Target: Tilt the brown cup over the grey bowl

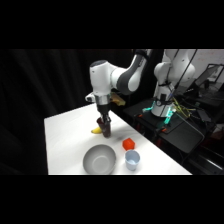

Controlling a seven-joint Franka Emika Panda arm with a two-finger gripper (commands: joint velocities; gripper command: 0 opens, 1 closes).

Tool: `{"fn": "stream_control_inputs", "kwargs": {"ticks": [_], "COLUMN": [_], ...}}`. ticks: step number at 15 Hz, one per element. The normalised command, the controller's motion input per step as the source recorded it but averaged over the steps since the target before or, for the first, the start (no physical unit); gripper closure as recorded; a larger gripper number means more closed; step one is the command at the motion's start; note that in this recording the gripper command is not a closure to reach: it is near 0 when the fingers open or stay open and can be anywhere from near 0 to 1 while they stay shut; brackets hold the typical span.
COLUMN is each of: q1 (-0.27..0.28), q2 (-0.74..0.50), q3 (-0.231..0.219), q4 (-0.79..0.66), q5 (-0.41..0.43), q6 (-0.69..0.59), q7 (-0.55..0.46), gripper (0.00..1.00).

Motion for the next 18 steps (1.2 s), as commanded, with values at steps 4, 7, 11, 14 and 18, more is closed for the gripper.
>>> {"fn": "stream_control_inputs", "kwargs": {"ticks": [4,7,11,14,18], "q1": [0.090,0.089,0.104,0.080,-0.011], "q2": [-0.03,-0.13,-0.26,-0.55,-0.67], "q3": [-0.063,-0.065,-0.075,-0.068,-0.021], "q4": [-0.03,-0.05,-0.02,0.00,0.09], "q5": [-0.035,-0.044,-0.112,-0.187,-0.097], "q6": [0.15,0.02,-0.26,-0.54,-0.68], "q7": [0.19,0.13,0.14,0.12,-0.02], "gripper": [0.00,0.00,0.00,0.00,0.00]}}
